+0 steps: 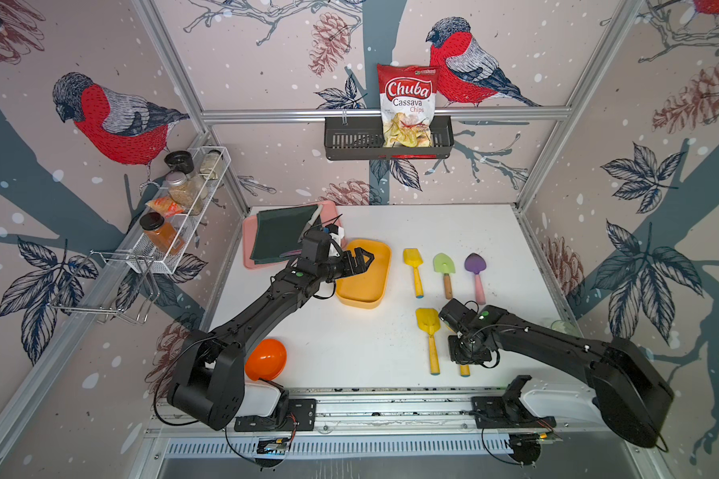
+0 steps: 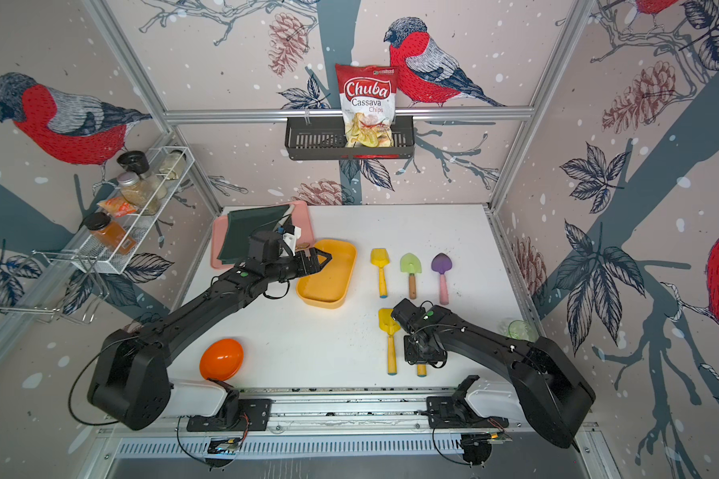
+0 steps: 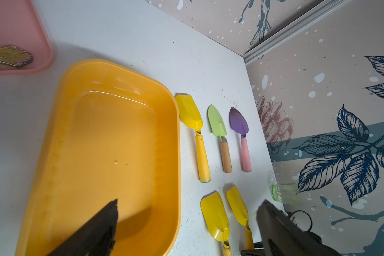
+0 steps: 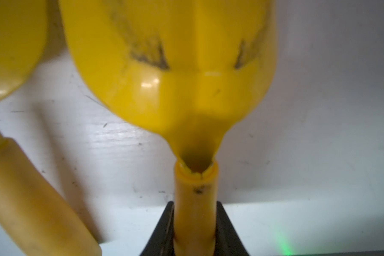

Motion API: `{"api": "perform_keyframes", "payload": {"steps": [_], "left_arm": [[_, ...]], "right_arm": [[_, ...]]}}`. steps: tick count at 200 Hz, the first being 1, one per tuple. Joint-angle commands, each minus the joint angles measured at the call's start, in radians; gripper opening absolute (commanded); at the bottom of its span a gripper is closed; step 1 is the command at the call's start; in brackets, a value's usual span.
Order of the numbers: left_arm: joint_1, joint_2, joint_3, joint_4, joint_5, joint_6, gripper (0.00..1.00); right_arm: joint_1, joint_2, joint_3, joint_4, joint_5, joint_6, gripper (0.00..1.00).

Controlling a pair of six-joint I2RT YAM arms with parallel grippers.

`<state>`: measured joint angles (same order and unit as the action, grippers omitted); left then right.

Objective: Take the shovel out of the storage box
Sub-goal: Place the shovel at the center of the board.

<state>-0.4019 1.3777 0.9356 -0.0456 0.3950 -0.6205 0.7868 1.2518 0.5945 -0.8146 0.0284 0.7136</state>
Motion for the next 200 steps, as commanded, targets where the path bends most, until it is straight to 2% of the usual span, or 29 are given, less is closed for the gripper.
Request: {"api": "perform_keyframes", "payload": {"steps": [1, 45, 68, 111, 125, 140, 147, 149, 150, 151, 154, 176, 200], "left_arm": [[-0.002, -0.006, -0.001, 0.021, 0.016, 0.016, 0.99], [-0.002, -0.009, -0.001, 0.017, 0.015, 0.023, 0.99], [-0.002, -0.007, -0.003, 0.016, 0.015, 0.022, 0.99], [-0.001, -0.005, 0.0, 0.021, 0.016, 0.012, 0.99], [0.002, -0.009, 0.0, 0.02, 0.012, 0.016, 0.99], [0.021, -0.037, 0.001, 0.026, 0.003, 0.032, 0.99], [0.037, -0.061, 0.0, 0.039, -0.007, 0.048, 0.99], [0.043, -0.071, 0.0, 0.042, -0.012, 0.054, 0.99], [0.045, -0.073, 0.0, 0.044, -0.017, 0.056, 0.99], [0.048, -0.079, 0.0, 0.046, -0.023, 0.06, 0.99], [0.055, -0.094, -0.001, 0.052, -0.042, 0.07, 0.99], [0.069, -0.201, -0.024, 0.118, -0.321, 0.163, 0.98], [0.075, -0.302, -0.17, 0.337, -0.59, 0.321, 0.97]], "right_arm": [[0.009, 0.028, 0.0, -0.003, -0.005, 0.027, 0.3], [0.021, 0.031, -0.005, 0.001, 0.002, 0.043, 0.36], [0.02, 0.028, -0.004, -0.003, 0.002, 0.049, 0.44], [0.023, 0.006, 0.005, -0.014, 0.003, 0.07, 0.5], [0.031, -0.055, 0.033, -0.039, 0.029, 0.091, 0.54], [0.037, -0.122, 0.099, -0.065, 0.096, 0.113, 0.66], [0.037, -0.158, 0.144, -0.068, 0.14, 0.118, 0.76], [0.038, -0.167, 0.157, -0.066, 0.154, 0.116, 0.82], [0.038, -0.172, 0.164, -0.066, 0.161, 0.115, 0.91], [0.037, -0.177, 0.17, -0.064, 0.168, 0.114, 0.96], [0.036, -0.19, 0.187, -0.058, 0.19, 0.107, 1.0], [-0.01, -0.265, 0.34, 0.065, 0.314, -0.006, 0.99], [-0.148, -0.297, 0.425, 0.298, 0.295, -0.195, 1.0]]}}
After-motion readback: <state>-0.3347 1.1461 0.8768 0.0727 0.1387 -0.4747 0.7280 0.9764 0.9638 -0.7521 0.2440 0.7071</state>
